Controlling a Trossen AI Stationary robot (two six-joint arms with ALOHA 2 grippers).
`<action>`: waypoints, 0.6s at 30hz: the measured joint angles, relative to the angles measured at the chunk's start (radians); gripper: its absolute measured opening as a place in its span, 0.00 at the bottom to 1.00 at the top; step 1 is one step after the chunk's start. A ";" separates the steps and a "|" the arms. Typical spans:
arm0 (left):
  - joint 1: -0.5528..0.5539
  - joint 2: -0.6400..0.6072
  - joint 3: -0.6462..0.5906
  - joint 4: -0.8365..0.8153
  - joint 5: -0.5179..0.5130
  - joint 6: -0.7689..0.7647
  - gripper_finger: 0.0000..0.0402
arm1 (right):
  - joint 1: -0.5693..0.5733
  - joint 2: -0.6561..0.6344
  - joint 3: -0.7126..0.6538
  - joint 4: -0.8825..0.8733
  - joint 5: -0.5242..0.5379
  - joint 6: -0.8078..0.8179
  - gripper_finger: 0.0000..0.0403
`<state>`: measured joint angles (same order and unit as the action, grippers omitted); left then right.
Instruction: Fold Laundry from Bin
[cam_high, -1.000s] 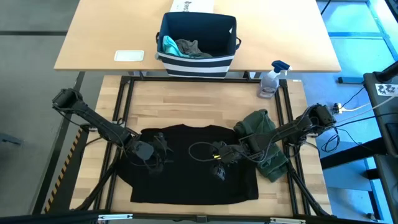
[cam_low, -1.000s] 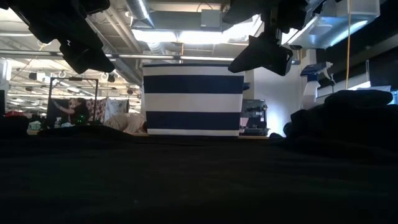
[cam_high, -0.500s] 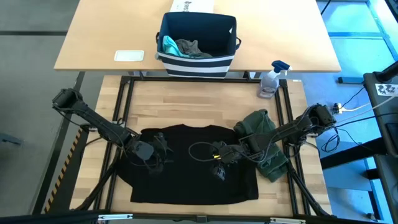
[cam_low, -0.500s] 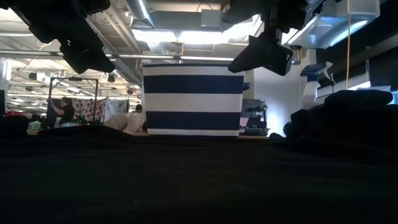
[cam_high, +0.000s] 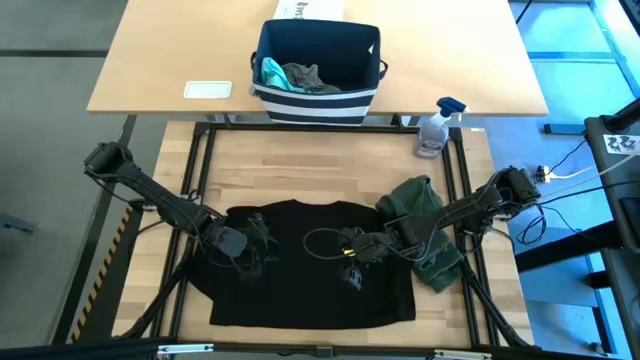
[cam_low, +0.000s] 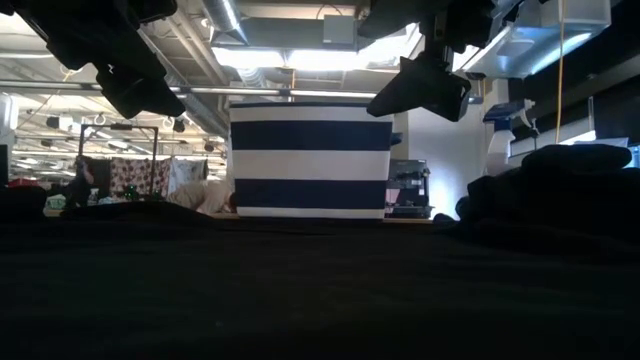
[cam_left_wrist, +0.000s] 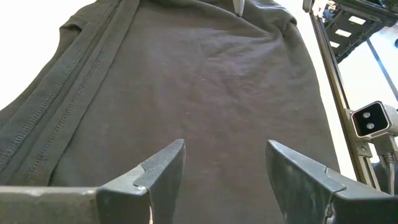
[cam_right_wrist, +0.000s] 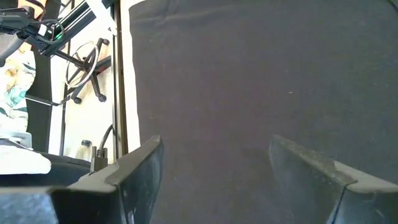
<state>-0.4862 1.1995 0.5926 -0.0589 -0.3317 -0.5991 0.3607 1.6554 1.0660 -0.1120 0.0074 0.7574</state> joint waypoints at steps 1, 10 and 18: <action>0.000 0.000 0.000 0.000 0.000 0.000 0.54 | 0.000 0.000 0.000 0.000 0.000 0.000 0.71; 0.000 0.000 0.000 0.000 0.000 0.000 0.54 | 0.000 0.000 0.000 0.000 0.000 0.000 0.71; 0.000 0.000 0.000 0.007 0.004 0.000 0.54 | 0.000 0.000 0.001 0.011 0.000 0.005 0.71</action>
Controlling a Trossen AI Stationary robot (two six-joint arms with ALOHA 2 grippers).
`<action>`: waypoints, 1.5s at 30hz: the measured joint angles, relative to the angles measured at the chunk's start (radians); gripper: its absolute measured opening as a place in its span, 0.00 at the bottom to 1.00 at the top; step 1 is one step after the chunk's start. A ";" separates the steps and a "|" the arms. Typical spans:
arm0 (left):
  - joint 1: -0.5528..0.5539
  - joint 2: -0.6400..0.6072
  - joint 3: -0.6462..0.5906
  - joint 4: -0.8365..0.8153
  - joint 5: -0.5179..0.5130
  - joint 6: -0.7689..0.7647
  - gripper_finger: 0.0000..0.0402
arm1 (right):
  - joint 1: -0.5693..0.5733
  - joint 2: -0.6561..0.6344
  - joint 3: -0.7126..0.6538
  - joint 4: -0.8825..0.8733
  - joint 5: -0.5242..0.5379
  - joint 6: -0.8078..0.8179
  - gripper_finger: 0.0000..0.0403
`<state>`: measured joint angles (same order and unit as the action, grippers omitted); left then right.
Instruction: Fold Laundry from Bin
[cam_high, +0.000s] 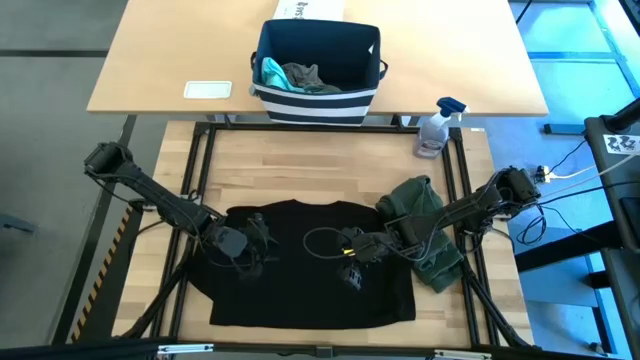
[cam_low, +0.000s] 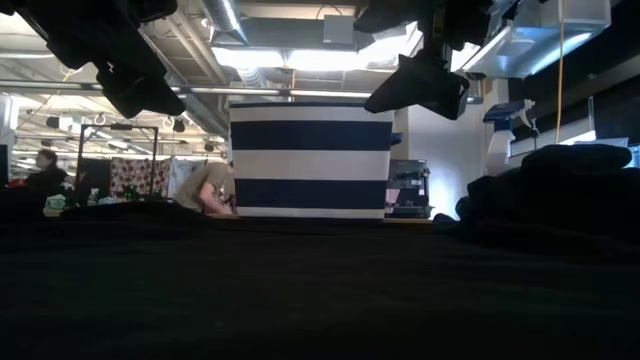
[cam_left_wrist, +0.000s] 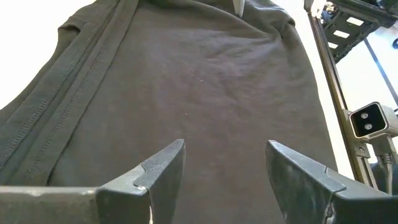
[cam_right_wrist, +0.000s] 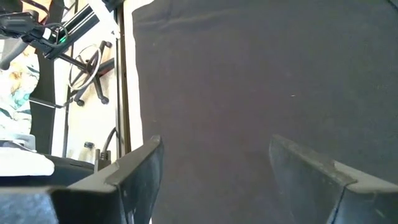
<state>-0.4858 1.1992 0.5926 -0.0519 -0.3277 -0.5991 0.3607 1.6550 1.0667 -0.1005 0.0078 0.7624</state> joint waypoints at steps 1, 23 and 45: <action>0.000 0.000 0.000 0.004 0.002 0.000 0.54 | 0.000 0.000 0.000 0.000 0.000 0.000 0.71; -0.023 0.000 0.000 0.020 0.001 -0.003 0.54 | 0.000 0.000 0.000 0.000 0.000 0.003 0.71; 0.130 -0.181 0.511 -0.418 -0.072 0.411 0.54 | -0.213 -0.309 0.164 -0.076 0.105 -0.313 0.71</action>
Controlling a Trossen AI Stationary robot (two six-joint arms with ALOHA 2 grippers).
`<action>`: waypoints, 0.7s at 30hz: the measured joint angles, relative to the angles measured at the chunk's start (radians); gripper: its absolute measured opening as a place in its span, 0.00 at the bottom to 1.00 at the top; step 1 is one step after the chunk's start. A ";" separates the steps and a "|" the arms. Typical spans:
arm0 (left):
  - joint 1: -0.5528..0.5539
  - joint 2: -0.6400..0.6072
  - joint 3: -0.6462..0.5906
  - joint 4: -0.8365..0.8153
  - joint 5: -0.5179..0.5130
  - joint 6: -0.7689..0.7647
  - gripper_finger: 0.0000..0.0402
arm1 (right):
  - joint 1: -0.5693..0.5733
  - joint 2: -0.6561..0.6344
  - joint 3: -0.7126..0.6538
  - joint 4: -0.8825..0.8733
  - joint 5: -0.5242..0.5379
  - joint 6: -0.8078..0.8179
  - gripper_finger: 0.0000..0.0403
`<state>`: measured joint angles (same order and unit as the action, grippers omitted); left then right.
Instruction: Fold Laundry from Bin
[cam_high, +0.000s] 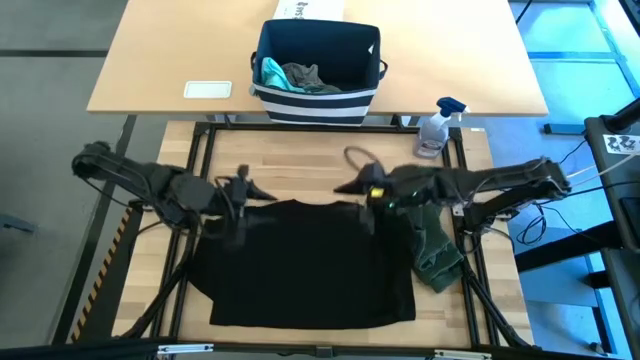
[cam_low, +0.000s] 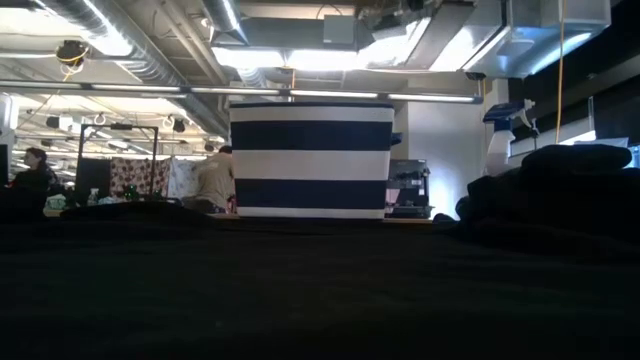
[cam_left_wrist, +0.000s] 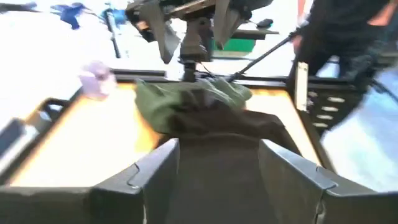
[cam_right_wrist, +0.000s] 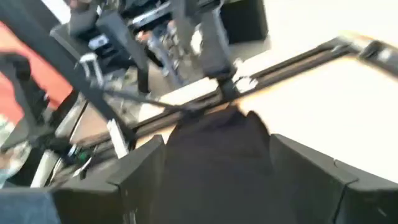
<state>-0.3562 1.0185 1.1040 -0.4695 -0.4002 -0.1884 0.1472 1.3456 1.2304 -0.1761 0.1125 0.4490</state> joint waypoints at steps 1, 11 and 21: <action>0.012 -0.012 0.006 -0.004 -0.001 0.008 0.54 | -0.012 -0.012 0.000 -0.002 0.001 -0.004 0.71; -0.027 0.003 0.006 -0.084 0.075 -0.124 0.54 | 0.064 0.026 -0.002 -0.018 -0.025 0.019 0.71; -0.221 0.196 0.006 -0.206 0.109 -0.307 0.54 | 0.276 0.171 -0.003 -0.094 -0.001 0.125 0.71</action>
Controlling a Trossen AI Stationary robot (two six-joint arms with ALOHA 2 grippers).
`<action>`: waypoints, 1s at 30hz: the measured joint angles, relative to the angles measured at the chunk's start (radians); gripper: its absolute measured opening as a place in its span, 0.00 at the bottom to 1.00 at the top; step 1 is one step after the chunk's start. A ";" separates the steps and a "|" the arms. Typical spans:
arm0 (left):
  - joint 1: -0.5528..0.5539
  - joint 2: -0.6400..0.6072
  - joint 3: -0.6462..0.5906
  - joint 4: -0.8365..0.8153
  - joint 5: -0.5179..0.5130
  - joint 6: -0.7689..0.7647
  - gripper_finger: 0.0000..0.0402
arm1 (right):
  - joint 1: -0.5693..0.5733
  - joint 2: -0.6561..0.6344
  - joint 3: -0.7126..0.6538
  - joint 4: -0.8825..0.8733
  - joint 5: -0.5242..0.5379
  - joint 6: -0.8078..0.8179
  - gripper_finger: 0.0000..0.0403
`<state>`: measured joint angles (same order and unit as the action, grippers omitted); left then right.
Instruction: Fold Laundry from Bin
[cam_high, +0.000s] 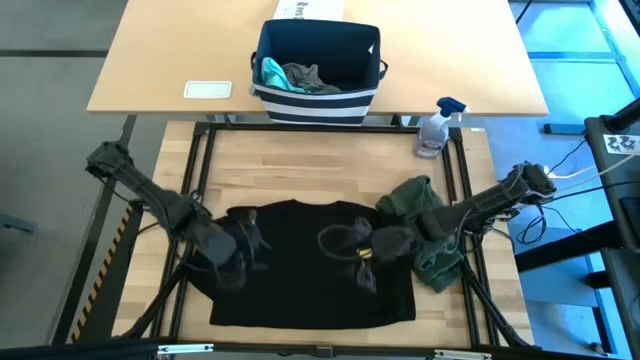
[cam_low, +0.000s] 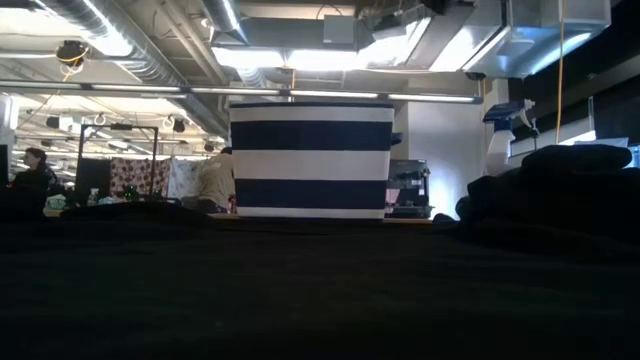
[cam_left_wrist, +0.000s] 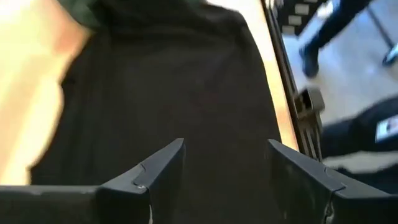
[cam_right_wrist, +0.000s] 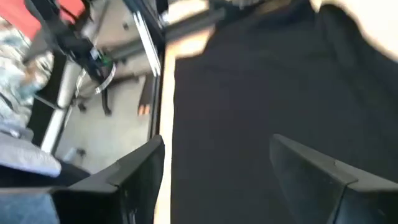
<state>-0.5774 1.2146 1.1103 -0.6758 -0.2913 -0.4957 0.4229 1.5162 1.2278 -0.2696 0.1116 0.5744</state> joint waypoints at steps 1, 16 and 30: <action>-0.014 0.021 0.000 0.001 0.006 -0.007 0.54 | 0.015 0.015 0.000 -0.010 0.001 0.019 0.71; -0.060 0.084 0.013 0.026 0.047 -0.034 0.54 | 0.080 0.045 0.007 -0.027 0.002 0.156 0.71; -0.253 0.096 0.024 -0.127 0.127 -0.215 0.54 | 0.215 0.060 0.085 -0.162 -0.035 0.172 0.71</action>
<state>-0.8304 1.3105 1.1345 -0.8032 -0.1642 -0.7103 0.6379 1.5767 1.3128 -0.4316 0.0769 0.7468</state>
